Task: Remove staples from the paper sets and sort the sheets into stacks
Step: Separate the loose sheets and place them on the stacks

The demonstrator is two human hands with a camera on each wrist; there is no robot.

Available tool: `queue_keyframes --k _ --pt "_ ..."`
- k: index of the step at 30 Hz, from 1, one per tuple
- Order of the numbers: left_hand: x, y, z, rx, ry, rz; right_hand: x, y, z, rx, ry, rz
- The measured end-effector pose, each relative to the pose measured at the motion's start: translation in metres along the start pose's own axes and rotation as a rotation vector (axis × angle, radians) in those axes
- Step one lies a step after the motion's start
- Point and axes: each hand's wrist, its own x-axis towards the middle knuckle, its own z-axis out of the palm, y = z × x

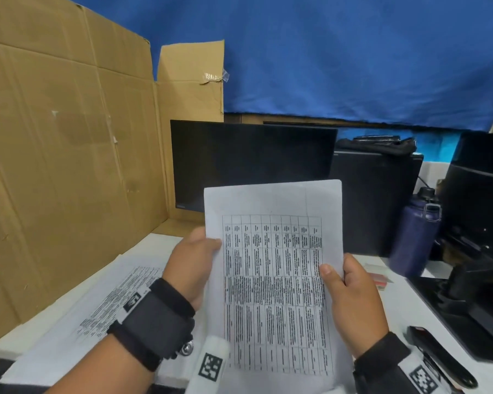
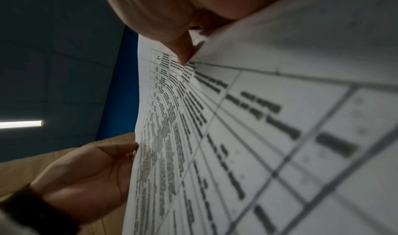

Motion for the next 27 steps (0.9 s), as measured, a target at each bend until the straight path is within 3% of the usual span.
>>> queue_keyframes --k 6,11,18,22,27 --pt "-0.002 0.015 0.004 0.053 -0.068 0.033 -0.015 0.017 -0.006 -0.011 -0.013 0.016" --pt "-0.011 0.005 0.005 0.11 -0.013 0.08 -0.019 0.018 -0.008 0.048 -0.087 0.117" --pt "-0.025 -0.016 -0.002 0.239 -0.022 0.141 -0.002 -0.005 -0.014 0.001 0.026 -0.017" --pt "-0.033 -0.031 -0.001 0.173 -0.007 0.055 -0.006 -0.006 -0.011 -0.055 0.059 -0.085" --pt "-0.035 -0.05 0.001 0.152 -0.042 -0.005 -0.016 0.006 0.0 -0.108 0.059 -0.04"
